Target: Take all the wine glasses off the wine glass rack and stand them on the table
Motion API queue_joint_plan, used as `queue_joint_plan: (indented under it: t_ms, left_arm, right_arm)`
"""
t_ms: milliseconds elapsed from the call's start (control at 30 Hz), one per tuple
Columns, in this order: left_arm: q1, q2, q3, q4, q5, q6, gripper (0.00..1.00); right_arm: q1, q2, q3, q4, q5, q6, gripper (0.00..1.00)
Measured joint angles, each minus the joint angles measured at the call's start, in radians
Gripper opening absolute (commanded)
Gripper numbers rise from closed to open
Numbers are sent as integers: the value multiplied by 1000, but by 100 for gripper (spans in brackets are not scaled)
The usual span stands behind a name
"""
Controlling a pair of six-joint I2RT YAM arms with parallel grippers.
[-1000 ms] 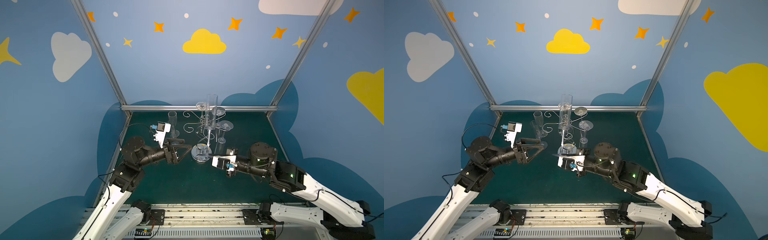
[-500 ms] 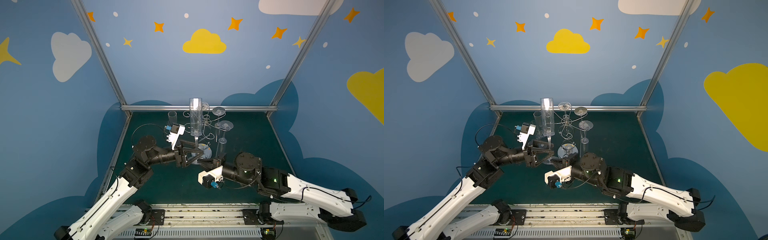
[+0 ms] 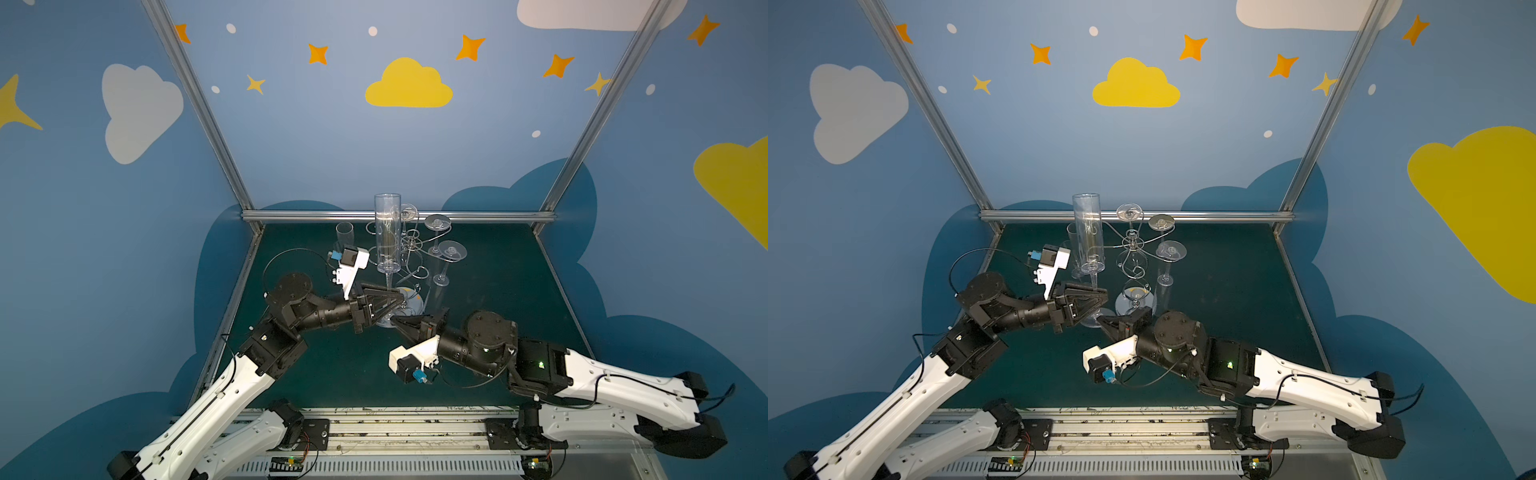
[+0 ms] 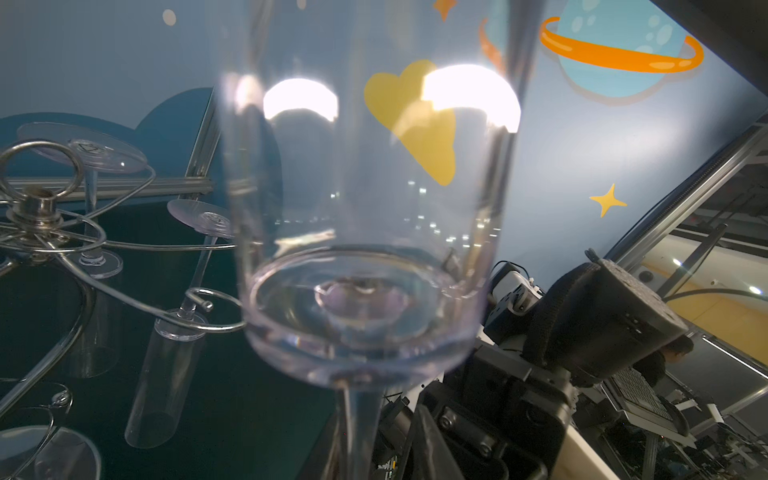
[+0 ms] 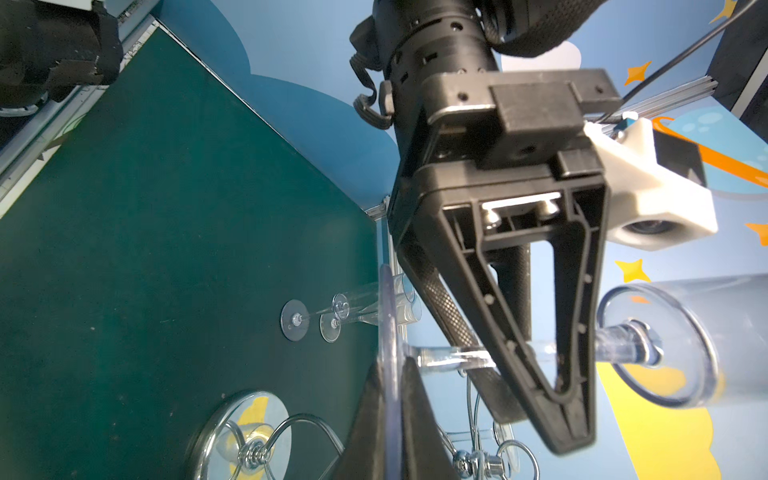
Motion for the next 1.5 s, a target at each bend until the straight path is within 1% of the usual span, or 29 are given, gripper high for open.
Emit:
queue_joint_plan:
  t_ms: [233,333,400,433,467,500,533,567,600,633,767,1033,1167,1333,1500]
  left_arm:
    - [0,3,0,-27,-23,13,11]
    - [0,3,-2,-26,-33,31,4]
    - [-2,3,-2,-25,-39,40,3]
    - [-3,2,-2,-26,-40,44,3]
    - [-3,2,-2,-26,-41,47,3]
    - [-4,2,-2,-27,-45,48,3]
    - [-5,1,-2,-27,-46,42,3]
    - [-6,-2,-4,-26,-47,41,3]
    - [-8,-6,-6,-26,-51,43,3]
    - [-9,-12,-9,-27,-56,47,3]
    - [-11,-45,-14,-35,-94,82,3]
    - [-15,-76,-18,-37,-139,166,3]
    - [-23,-71,-18,-60,-160,227,3]
    - [-51,-69,-15,-93,-198,326,3]
    - [-115,-67,-10,-101,-259,439,3]
  right_arm:
    - [8,-1,-14,4,21,-19,0]
    - [11,-4,-17,14,26,-16,0]
    - [11,-5,-20,18,26,-16,0]
    - [11,-6,-22,20,27,-16,4]
    - [11,-6,-24,22,27,-16,23]
    - [11,-6,-26,27,28,-15,38]
    - [12,-6,-27,28,31,-16,63]
    - [12,-7,-29,26,33,-16,83]
    - [12,-7,-30,24,34,-14,86]
    - [13,-8,-30,19,34,-11,88]
    - [13,-35,-31,14,23,37,88]
    - [5,-176,-9,122,-25,256,88]
    - [5,-211,14,150,-48,329,88]
    - [-5,-219,72,162,-52,459,88]
    - [-15,-185,138,191,-31,564,88]
